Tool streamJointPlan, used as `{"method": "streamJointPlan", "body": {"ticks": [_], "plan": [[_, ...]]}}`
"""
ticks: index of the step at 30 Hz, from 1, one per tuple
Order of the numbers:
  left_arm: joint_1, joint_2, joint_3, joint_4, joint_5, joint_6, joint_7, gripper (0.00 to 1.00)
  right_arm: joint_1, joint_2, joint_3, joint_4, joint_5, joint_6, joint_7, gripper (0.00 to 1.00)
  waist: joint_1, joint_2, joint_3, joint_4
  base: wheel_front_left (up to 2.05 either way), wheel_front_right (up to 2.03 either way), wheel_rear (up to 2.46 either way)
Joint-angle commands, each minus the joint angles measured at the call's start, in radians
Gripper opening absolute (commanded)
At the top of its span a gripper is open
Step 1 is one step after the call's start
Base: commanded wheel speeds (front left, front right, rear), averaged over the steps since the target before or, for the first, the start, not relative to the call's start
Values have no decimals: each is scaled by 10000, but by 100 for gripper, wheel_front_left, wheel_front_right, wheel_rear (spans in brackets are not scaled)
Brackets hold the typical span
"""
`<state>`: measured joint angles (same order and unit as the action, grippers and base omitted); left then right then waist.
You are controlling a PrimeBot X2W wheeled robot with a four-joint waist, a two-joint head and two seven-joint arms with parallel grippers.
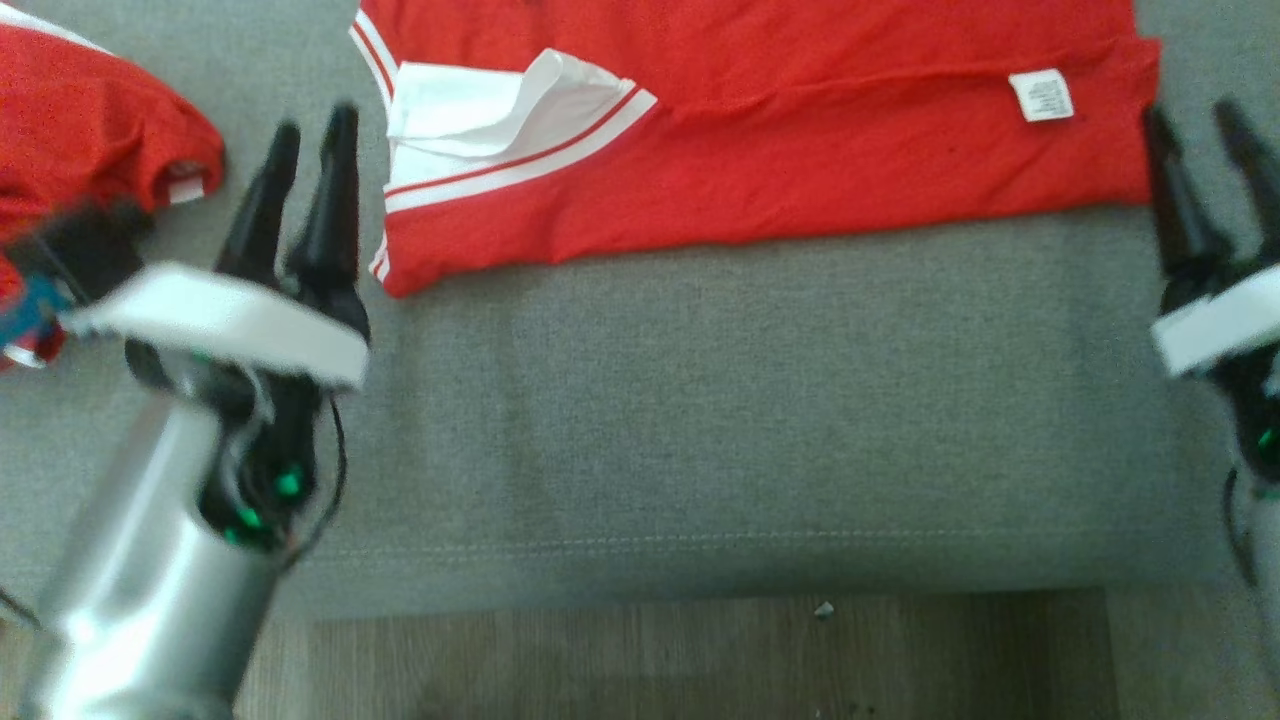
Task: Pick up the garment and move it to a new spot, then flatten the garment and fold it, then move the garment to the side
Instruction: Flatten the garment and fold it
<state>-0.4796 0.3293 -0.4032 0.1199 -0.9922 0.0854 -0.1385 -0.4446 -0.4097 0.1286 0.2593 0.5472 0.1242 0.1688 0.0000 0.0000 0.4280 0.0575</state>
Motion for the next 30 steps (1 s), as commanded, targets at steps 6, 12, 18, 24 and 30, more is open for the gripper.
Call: {"method": "streamJointPlan", "body": {"ticks": [6,12,18,24,30], "plan": [[928,530,-624,126,2243,536,-997,100,976,433,263,-773,-594,65,-760,100,0,0,-578,-99,0,0,0],[613,469,-1422,1495,3987,874,-1169,100,1145,879,397,-923,-696,65,-964,100,0,0,-535,-230,0,0,0],[-135,401,-1764,2859,4715,881,-1184,100,1067,939,477,-784,-651,65,-1063,100,0,0,-402,-386,0,0,0],[-448,273,-1859,3654,4543,433,-1132,100,965,876,438,-663,-592,65,-1086,100,0,0,-326,-460,0,0,0],[-639,126,-2011,4287,4234,-159,-882,0,831,731,345,-458,-625,65,-924,100,0,0,-318,-423,0,0,0]]}}
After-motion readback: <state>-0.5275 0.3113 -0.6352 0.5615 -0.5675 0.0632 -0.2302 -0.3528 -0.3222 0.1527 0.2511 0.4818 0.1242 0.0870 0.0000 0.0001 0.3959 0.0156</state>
